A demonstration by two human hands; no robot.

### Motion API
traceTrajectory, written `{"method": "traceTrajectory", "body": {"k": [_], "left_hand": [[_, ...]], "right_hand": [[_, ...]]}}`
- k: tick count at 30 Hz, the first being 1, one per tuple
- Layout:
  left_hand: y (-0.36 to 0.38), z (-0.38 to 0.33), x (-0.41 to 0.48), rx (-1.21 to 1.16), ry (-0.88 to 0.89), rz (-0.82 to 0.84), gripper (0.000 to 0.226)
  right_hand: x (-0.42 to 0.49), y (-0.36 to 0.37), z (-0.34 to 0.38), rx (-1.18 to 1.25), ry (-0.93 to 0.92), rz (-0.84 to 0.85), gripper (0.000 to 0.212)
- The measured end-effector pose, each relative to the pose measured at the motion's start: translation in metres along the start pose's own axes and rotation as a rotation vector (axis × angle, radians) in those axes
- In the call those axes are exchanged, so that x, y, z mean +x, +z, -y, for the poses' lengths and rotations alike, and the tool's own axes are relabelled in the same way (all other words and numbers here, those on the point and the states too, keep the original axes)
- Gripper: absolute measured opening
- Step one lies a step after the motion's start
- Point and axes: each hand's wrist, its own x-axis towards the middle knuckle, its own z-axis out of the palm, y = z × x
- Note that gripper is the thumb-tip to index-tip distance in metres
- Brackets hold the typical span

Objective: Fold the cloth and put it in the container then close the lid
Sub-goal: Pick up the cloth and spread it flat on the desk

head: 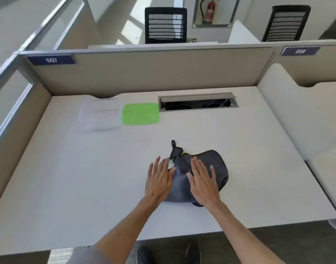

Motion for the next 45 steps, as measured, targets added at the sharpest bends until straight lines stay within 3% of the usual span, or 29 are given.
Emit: {"method": "traceTrajectory", "body": {"k": [4,13,18,23,27,36,41,45], "left_hand": [[0.003,-0.013,0.004,-0.19,-0.082,0.189,0.059],[0.014,-0.024,0.023,-0.517,-0.28,0.174,0.064],[0.006,-0.017,0.051,-0.347,-0.128,0.043,0.054],[0.001,-0.023,0.099,-0.161,0.16,0.264,0.043],[0.003,-0.034,0.116,-0.1,0.166,0.375,0.057],[0.003,-0.032,0.127,-0.187,0.008,0.439,0.049],[-0.006,-0.033,0.135,-0.199,0.059,0.465,0.033],[-0.012,-0.029,0.141,-0.206,0.145,0.505,0.039]], "right_hand": [[-0.016,0.007,-0.025,-0.074,-0.001,0.006,0.068],[-0.022,0.006,-0.048,0.052,0.088,-0.045,0.056],[0.012,-0.011,-0.059,0.13,0.158,-0.114,0.043],[0.078,-0.029,-0.061,0.065,0.018,0.096,0.063],[0.106,-0.025,-0.07,-0.113,-0.031,0.195,0.083],[0.103,-0.029,-0.11,-0.184,0.047,0.122,0.038],[0.094,-0.064,-0.121,0.05,0.148,0.111,0.006],[0.075,-0.118,-0.116,0.19,0.146,0.09,0.002]]}}
